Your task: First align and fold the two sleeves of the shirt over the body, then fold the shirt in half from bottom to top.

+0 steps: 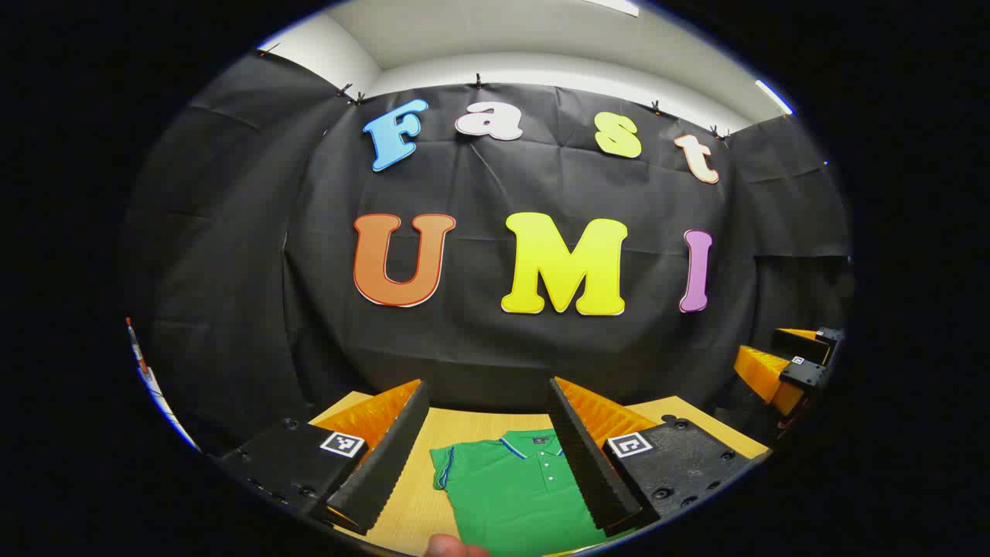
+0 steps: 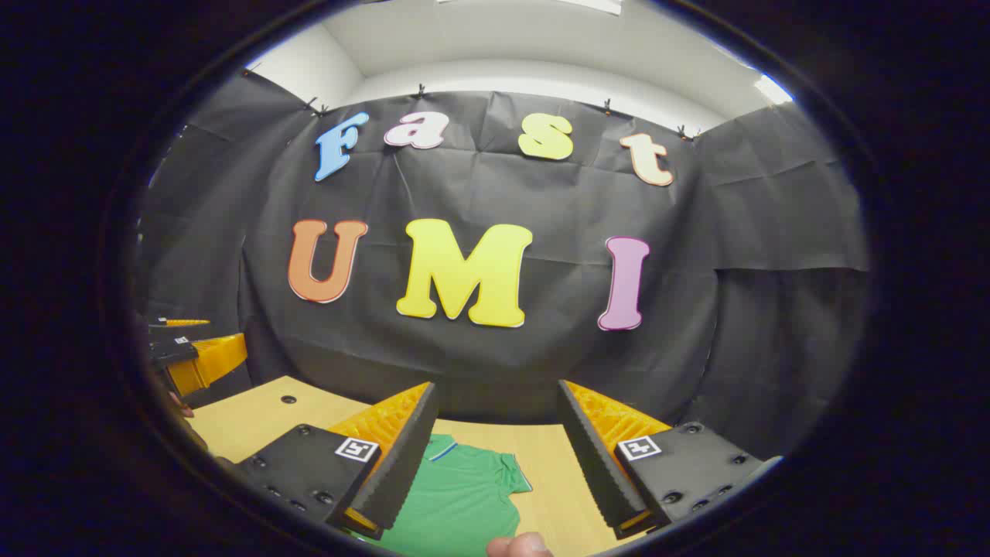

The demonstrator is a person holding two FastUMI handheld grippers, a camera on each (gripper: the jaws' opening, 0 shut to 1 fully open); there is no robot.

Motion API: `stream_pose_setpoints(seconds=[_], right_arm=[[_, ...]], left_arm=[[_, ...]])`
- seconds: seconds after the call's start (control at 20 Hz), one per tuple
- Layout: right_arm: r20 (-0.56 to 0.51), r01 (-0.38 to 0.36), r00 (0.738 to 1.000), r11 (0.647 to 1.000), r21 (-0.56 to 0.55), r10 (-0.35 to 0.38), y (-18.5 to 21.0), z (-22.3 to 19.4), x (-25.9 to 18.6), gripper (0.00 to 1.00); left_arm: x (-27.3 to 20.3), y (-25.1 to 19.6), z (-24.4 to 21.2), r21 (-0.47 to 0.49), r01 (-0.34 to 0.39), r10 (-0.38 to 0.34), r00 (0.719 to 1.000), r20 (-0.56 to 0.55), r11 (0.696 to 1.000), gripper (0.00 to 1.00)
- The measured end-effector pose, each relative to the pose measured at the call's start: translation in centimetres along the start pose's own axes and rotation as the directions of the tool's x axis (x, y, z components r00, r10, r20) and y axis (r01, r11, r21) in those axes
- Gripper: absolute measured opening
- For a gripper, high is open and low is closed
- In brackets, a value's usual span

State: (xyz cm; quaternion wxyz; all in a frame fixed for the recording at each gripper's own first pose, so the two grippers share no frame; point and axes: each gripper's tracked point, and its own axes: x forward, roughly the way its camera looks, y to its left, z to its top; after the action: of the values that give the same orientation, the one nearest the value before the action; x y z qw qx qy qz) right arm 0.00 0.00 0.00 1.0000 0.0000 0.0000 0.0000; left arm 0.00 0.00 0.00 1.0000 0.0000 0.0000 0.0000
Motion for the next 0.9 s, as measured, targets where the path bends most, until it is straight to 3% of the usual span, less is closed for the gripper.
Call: stream_pose_setpoints(seconds=[0.2, 0.25, 0.4, 0.75, 0.8, 0.9], right_arm=[[-0.011, -0.01, 1.0, 1.0, 0.007, 0.01, 0.7, -0.2, 0.9, 0.94], [-0.018, -0.009, 1.0, 1.0, 0.012, 0.01, 0.7, -0.3, 1.1, 0.99], [-0.026, -0.009, 1.0, 1.0, 0.008, 0.01, 0.6, -0.6, 1.6, 0.94], [-0.044, -0.061, 0.997, 0.998, -0.001, 0.061, 2.2, -0.8, 1.8, 0.94], [-0.043, -0.07, 0.997, 0.998, 0.001, 0.07, 2.4, -0.8, 2.0, 0.99], [-0.043, -0.081, 0.996, 0.997, -0.002, 0.081, 2.6, -0.6, 2.4, 0.99]], left_arm=[[0.6, -0.4, 0.3, 0.017, 0.019, -0.019, 1.0, 0.009, 1.0, 0.98], [0.8, -0.4, 0.1, 0.017, 0.022, -0.022, 1.0, 0.001, 1.0, 0.98], [0.9, 0.0, -0.4, 0.008, 0.01, -0.01, 1.0, -0.015, 1.0, 0.98], [1.1, 0.6, -0.8, 0.006, -0.004, 0.004, 1.0, -0.027, 1.0, 0.98], [1.0, 0.7, -0.8, 0.008, -0.006, 0.007, 1.0, -0.025, 1.0, 0.98], [1.0, 0.7, -0.9, 0.011, -0.008, 0.009, 1.0, -0.027, 1.0, 0.98]])
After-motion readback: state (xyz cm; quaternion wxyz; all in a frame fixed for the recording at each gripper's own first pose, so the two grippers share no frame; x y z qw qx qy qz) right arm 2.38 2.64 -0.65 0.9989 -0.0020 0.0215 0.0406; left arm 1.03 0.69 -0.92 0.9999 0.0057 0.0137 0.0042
